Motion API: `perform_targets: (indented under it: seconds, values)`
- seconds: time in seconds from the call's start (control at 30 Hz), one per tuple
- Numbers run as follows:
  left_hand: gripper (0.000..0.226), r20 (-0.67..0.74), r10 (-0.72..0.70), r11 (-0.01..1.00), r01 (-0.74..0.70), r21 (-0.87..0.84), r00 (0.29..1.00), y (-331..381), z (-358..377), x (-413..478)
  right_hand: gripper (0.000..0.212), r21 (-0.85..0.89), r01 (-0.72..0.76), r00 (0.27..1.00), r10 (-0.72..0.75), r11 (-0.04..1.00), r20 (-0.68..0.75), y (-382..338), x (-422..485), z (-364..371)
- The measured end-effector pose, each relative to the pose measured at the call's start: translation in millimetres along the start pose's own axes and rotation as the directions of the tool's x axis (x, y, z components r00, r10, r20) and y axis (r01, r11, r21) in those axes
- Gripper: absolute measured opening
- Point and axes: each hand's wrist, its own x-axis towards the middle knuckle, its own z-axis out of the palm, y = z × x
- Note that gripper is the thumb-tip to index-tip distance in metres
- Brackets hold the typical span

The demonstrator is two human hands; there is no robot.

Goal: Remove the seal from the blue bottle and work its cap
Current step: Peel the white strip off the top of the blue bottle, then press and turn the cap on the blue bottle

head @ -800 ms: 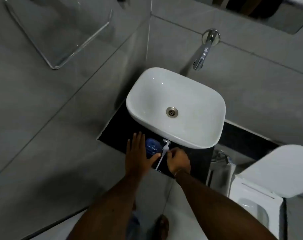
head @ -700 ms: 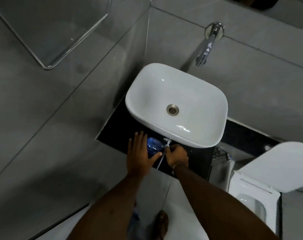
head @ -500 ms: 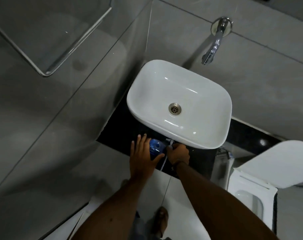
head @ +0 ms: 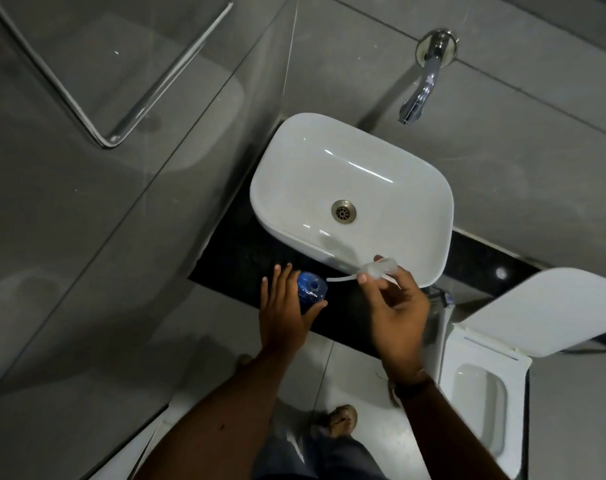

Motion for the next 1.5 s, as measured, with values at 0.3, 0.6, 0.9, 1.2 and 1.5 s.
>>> perform_targets:
  seconds: [0.3,0.6,0.9,1.2,1.5]
  values:
    - [0.083,0.015,0.013,0.999,-0.013,0.045,1.000,-2.1,-0.2,-0.1,0.035,-0.026,0.071,0.996,-0.069,0.997,0.056,3.4,-5.5,21.4]
    - [0.089,-0.018,0.011,1.000,-0.010,0.011,1.000,0.5,-1.2,-0.3,0.050,-0.142,0.073,0.979,-0.043,0.987,0.201,50.4,4.3,44.3]
    - [0.084,-0.029,0.033,0.999,-0.032,0.030,0.999,-3.2,2.8,-1.5,0.030,-0.413,0.117,0.966,-0.008,0.903,0.257,77.8,6.7,55.1]
    - [0.053,0.012,0.026,0.996,-0.027,0.085,1.000,-2.7,2.8,-1.8,0.067,-0.491,0.114,0.969,0.013,0.863,0.248,73.9,5.1,42.3]
    - [0.053,-0.013,0.025,0.998,-0.024,0.058,1.000,0.4,-0.1,-1.4,0.069,-0.467,0.114,0.959,0.026,0.877,0.284,70.6,5.1,42.2]
